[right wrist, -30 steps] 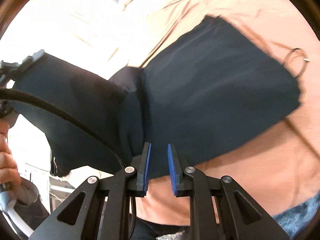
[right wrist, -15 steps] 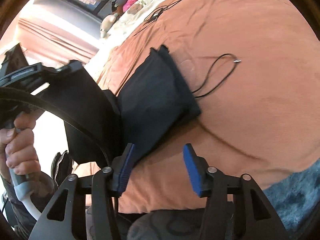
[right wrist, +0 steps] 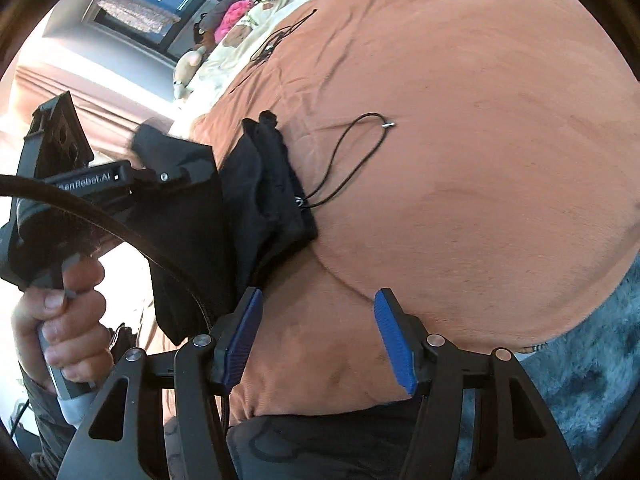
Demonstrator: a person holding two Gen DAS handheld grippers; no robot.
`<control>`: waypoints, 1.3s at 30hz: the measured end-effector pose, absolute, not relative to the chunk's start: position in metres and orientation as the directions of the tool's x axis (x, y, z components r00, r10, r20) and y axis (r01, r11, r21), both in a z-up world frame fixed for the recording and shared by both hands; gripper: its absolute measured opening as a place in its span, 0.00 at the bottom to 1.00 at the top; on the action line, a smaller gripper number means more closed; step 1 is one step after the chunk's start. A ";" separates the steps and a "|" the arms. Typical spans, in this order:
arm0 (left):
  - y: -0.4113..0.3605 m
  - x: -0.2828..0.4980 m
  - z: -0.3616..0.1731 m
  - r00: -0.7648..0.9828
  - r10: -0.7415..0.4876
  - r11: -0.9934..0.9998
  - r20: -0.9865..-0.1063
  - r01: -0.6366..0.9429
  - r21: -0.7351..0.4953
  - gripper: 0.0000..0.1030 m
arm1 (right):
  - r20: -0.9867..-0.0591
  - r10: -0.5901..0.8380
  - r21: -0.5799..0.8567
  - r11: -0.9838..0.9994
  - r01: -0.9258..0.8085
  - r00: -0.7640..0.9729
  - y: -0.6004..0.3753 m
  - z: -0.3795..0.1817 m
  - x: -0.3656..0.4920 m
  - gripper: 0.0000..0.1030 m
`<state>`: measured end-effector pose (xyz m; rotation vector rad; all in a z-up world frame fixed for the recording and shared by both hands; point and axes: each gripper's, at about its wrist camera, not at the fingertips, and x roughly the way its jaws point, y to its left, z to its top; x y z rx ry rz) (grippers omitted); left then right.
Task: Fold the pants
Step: 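Open both tools and release the folded black pants onto the bed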
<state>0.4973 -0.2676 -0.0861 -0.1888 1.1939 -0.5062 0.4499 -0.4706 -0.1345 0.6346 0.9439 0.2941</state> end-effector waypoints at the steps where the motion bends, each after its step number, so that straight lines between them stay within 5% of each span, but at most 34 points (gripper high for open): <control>1: -0.269 0.496 -0.087 0.267 -0.473 0.872 -0.840 0.282 -0.401 0.06 | -0.656 0.501 0.625 0.780 0.033 0.565 -0.473 -0.132 0.449 0.55; 4: -0.270 0.496 -0.086 0.259 -0.462 0.876 -0.848 0.285 -0.390 0.17 | -0.648 0.504 0.628 0.778 0.027 0.571 -0.477 -0.126 0.447 0.55; 8: -0.255 0.492 -0.073 0.291 -0.473 0.875 -0.831 0.261 -0.407 0.56 | -0.629 0.512 0.629 0.777 -0.004 0.585 -0.476 -0.118 0.448 0.55; 26: -0.141 0.481 -0.083 0.360 -0.378 0.923 -0.853 0.073 -0.378 0.57 | -0.611 0.541 0.640 0.767 -0.041 0.579 -0.458 -0.115 0.485 0.55; 29: -0.122 0.479 -0.091 0.352 -0.360 0.928 -0.864 0.038 -0.371 0.57 | -0.618 0.539 0.632 0.774 -0.046 0.572 -0.451 -0.116 0.493 0.43; 31: -0.111 0.478 -0.096 0.352 -0.348 0.930 -0.869 0.015 -0.367 0.57 | -0.640 0.519 0.614 0.789 -0.029 0.567 -0.447 -0.118 0.496 0.24; 34: -0.096 0.477 -0.106 0.344 -0.347 0.926 -0.872 -0.021 -0.376 0.57 | -0.642 0.517 0.609 0.793 -0.033 0.566 -0.441 -0.119 0.495 0.07; 39: -0.082 0.471 -0.120 0.330 -0.347 0.921 -0.878 -0.055 -0.385 0.57 | -0.632 0.523 0.623 0.782 -0.026 0.572 -0.440 -0.121 0.485 0.01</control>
